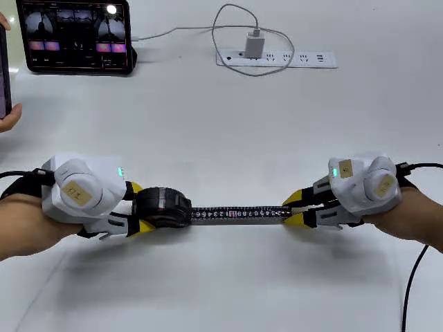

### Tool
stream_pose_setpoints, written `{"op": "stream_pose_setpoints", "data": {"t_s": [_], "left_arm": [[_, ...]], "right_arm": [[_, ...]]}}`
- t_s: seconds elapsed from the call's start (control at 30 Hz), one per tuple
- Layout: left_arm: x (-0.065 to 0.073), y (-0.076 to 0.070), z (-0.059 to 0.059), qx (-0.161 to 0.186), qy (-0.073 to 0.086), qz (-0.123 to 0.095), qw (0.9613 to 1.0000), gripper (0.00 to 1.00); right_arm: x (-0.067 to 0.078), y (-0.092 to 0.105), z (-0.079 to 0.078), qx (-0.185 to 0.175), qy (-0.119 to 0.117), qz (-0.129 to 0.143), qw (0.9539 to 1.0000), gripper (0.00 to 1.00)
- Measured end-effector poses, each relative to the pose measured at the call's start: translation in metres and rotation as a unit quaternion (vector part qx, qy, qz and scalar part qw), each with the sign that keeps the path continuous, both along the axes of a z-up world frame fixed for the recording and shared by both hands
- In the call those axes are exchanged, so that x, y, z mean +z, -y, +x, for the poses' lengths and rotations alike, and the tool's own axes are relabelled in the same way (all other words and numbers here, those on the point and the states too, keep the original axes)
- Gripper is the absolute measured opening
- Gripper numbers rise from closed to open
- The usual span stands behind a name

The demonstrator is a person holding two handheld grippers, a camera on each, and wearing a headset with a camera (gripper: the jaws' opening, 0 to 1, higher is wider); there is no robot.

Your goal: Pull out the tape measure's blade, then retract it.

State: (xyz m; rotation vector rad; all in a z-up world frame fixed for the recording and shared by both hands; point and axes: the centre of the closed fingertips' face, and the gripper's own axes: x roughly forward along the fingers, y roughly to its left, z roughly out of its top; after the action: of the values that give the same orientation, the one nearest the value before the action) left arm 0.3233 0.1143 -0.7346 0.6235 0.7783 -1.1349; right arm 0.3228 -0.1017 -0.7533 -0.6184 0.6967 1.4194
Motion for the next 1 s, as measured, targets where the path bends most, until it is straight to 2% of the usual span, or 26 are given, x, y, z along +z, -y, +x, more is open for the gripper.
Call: {"op": "stream_pose_setpoints", "data": {"t_s": [1.0], "left_arm": [[0.0, 0.0, 0.0, 0.0, 0.0, 0.002, 1.0, 0.26]], "right_arm": [[0.003, 0.043, -0.003, -0.013, 0.002, -0.029, 0.9995, 0.09]]}}
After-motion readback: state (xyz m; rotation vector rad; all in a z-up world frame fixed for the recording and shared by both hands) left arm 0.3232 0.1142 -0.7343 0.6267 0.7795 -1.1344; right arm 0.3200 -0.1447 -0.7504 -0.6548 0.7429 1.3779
